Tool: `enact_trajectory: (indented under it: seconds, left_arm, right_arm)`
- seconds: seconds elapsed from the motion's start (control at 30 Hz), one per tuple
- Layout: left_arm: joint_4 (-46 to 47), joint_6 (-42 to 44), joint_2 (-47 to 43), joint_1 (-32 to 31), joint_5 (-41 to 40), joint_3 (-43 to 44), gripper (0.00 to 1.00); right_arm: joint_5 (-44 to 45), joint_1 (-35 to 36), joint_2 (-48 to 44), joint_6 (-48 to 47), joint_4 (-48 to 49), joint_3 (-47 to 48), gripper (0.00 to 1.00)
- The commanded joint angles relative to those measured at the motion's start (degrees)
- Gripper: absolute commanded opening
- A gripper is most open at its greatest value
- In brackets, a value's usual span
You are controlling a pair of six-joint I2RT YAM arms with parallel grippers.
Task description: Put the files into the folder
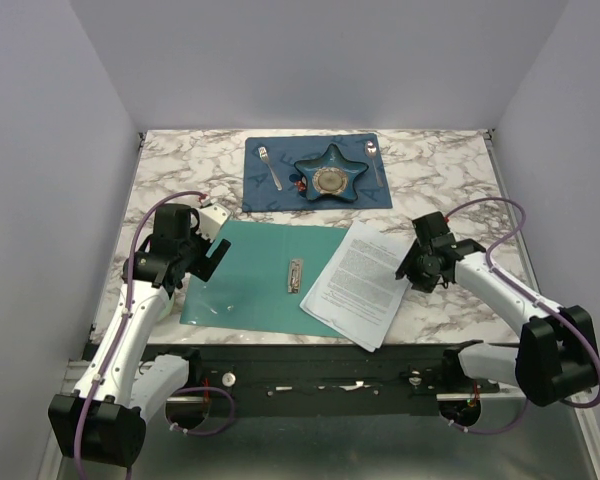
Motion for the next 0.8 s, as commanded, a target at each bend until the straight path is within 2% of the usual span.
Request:
enact_trajectory:
  seconds: [0.0,0.57,0.77]
  left_arm:
    - [0.6,1.1,-0.9,-0.2,0.6,0.2,0.99]
    - [0.8,2.1,-0.8,-0.2,-0.2,0.1,0.99]
    - [0.7,2.4,-1.1,-0.2,-0.2,0.0,0.99]
  right_arm:
    - [2.5,0.1,2.4,1.1,1.8,-0.6,0.54]
    - [0.4,0.1,6.2,1.4,6.1,-1.1,0.43]
    - [-0.2,0.1,6.8,1.6,6.6,-1.4,0.42]
